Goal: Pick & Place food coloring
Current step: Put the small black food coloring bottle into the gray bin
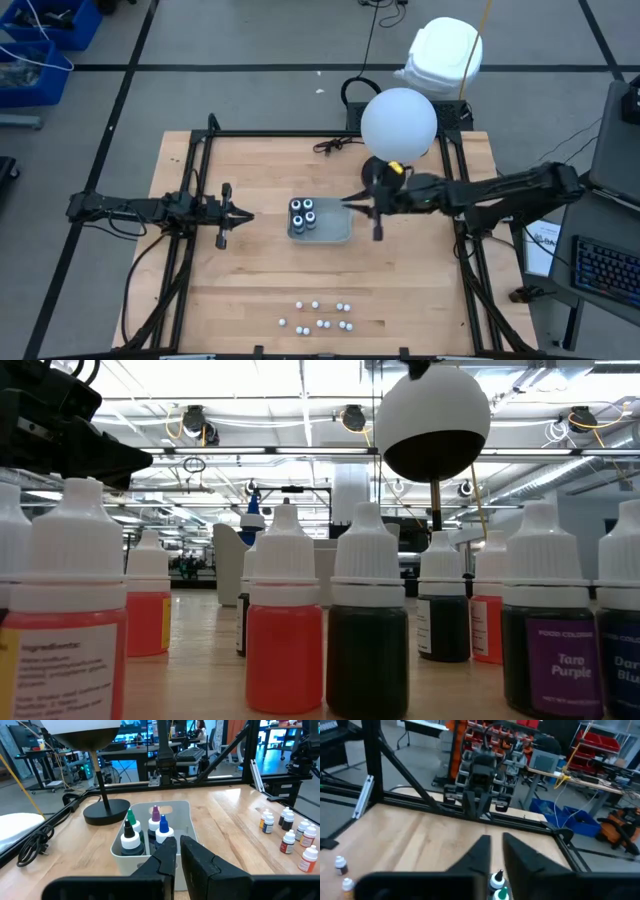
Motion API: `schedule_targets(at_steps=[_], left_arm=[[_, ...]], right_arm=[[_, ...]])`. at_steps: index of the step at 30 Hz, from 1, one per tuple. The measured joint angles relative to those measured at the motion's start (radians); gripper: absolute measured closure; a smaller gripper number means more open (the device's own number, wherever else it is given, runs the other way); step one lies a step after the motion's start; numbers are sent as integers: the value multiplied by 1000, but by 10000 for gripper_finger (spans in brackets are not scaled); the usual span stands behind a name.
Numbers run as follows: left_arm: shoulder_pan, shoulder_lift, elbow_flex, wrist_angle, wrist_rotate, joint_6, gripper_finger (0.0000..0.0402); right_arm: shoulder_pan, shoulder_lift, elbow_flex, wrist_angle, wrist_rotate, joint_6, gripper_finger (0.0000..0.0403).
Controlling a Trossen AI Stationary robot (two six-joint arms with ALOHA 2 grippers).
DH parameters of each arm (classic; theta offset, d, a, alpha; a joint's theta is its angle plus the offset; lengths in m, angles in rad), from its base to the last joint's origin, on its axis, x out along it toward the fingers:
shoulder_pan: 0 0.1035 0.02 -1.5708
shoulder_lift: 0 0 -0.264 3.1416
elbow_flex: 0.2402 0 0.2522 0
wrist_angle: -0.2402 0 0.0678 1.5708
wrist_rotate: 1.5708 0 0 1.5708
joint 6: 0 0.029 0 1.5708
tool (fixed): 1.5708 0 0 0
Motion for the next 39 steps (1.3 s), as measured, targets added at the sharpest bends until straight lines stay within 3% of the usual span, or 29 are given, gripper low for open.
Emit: schedule_targets(at_steps=[7, 15, 34, 39], left_arm=[[0, 0, 0, 0, 0, 0, 366], [0, 0, 0, -1, 0, -17, 366], [0, 0, 0, -1, 0, -23, 366], [0, 0, 0, -1, 0, -23, 366]], right_arm=[[2, -138, -1, -163, -31, 55, 390], [-7, -333, -95, -159, -50, 79, 400], [-7, -806, -504, -91, -38, 173, 402], [-7, -907, -613, -72, 11, 188, 403]])
